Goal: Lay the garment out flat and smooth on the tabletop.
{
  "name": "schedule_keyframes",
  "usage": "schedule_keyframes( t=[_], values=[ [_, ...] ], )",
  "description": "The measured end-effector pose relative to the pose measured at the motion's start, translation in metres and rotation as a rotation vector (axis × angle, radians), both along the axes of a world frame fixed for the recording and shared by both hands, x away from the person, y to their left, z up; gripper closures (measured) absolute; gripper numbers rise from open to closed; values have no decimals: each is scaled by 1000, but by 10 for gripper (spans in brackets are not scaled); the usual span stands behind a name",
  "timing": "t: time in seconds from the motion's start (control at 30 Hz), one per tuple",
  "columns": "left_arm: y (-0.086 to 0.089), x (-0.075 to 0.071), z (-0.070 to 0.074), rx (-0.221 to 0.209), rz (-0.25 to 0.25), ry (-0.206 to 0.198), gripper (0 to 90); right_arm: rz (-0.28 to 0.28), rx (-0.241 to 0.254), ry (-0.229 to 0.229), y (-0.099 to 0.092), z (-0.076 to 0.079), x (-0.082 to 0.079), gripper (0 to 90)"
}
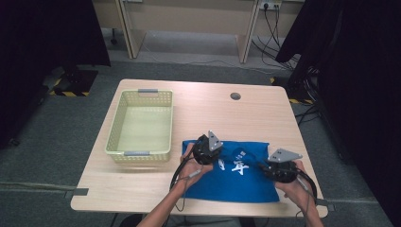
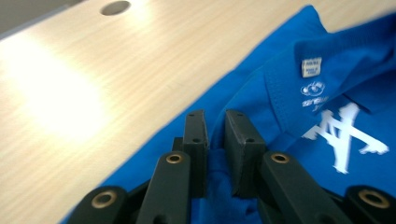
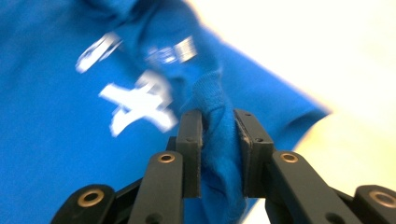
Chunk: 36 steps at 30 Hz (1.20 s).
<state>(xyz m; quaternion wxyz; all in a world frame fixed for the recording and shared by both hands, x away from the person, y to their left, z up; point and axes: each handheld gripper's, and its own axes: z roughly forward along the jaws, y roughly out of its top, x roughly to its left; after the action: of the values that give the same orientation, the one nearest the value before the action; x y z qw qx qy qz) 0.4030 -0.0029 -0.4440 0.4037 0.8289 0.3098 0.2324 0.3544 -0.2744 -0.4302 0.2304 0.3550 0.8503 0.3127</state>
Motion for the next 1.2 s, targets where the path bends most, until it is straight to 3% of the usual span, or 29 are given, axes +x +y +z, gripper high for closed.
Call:
schedule_keyframes(
  t=[0.03, 0.1, 0.13, 0.23, 0.37, 0.43, 0.57, 0.73, 0.8, 0.87, 0.93, 1.13, 1.17, 1.2],
  values=[
    [2, 4, 3, 33, 23, -24, 770, -30, -9, -41, 2, 9, 12, 746],
    [6, 8, 5, 19, 39, -11, 758, -52, -11, -65, 5, 15, 26, 748],
    [6, 8, 5, 19, 39, -11, 750, -52, -11, -65, 5, 15, 26, 748],
    [11, 14, 4, 30, 67, -6, 745, -88, -7, -54, 11, 13, 55, 742],
    [16, 18, -2, -11, 109, 27, 702, -108, -20, -30, 14, 7, 73, 726],
    [16, 15, -4, -63, 120, 61, 529, -121, -28, -2, 16, 0, 85, 720],
    [15, 8, -3, -95, 122, 96, 271, -135, -11, 35, 15, -10, 94, 702],
    [19, -1, 0, -159, 128, 151, 146, -150, 16, 71, 10, -15, 99, 611],
    [21, -4, 0, -173, 123, 160, 125, -167, 31, 92, 8, -17, 98, 466],
    [23, -7, -2, -165, 113, 154, 118, -171, 46, 91, 7, -17, 97, 423],
    [22, -8, -7, -149, 106, 156, 111, -170, 90, 103, 6, -16, 92, 314],
    [19, -1, -28, -60, 124, 169, 119, -142, 115, 85, 4, -14, 78, 221],
    [18, 1, -32, -19, 124, 149, 131, -141, 117, 78, 1, -12, 72, 207],
    [17, 1, -33, -5, 124, 145, 132, -140, 122, 72, -1, -11, 69, 202]
  ],
)
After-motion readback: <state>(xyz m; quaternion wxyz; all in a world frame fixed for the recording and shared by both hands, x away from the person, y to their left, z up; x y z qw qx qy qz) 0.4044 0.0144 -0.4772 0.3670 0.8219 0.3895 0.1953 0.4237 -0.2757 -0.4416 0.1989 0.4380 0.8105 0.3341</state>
